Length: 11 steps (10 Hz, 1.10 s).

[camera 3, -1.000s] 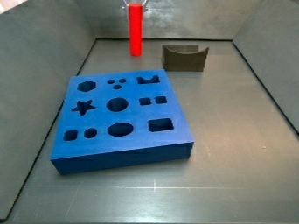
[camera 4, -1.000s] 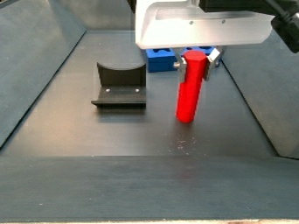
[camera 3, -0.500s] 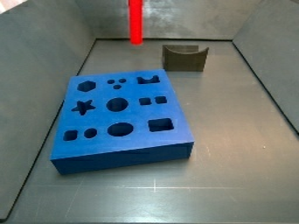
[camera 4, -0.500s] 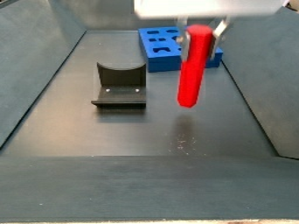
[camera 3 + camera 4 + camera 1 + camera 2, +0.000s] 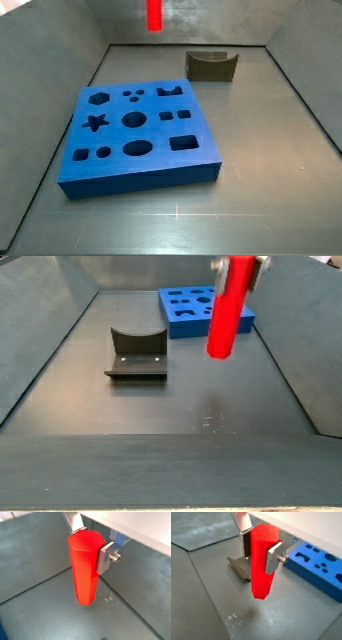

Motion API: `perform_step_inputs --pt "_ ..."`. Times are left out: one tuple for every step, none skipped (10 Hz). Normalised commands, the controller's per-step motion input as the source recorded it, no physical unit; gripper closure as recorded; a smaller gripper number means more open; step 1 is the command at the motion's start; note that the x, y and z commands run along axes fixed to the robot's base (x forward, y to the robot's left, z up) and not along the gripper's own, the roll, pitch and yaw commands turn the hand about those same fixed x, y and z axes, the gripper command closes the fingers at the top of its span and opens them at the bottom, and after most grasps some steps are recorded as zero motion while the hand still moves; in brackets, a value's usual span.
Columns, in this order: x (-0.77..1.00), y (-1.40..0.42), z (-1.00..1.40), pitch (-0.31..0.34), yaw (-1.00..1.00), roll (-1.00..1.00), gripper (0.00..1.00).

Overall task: Pick up the hexagon object. Move up. Move to above the board. Insert the hexagon object.
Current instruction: Move to above the board.

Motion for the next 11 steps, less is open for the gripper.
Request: perform_step_inputs --pt "0.0 0.04 0.81 0.08 0.07 -0.1 1.0" --pt "0.01 0.03 0.53 0.089 0.04 -0.07 1.0" --pt "0.01 0.02 0.41 0.091 0.03 -0.07 1.0" --pt "0.01 0.02 0.19 0.092 0.02 -0.05 1.0" --pt "0.1 -1.0 0.16 0.287 -0.91 0.28 1.0" --pt "0.1 -1.0 0.16 0.274 -0.85 0.28 1.0" --pt "0.1 -1.0 0.16 0.214 -0.59 0.24 1.0" --pt "0.1 -1.0 0.16 0.135 -0.29 0.09 1.0" --pt "0.1 -1.0 0.17 0.106 -0.13 0.05 1.0" --pt "0.1 -1.0 0.17 0.094 -0.06 0.02 1.0" --pt "0.11 -1.0 0.17 0.08 -0.02 -0.01 1.0"
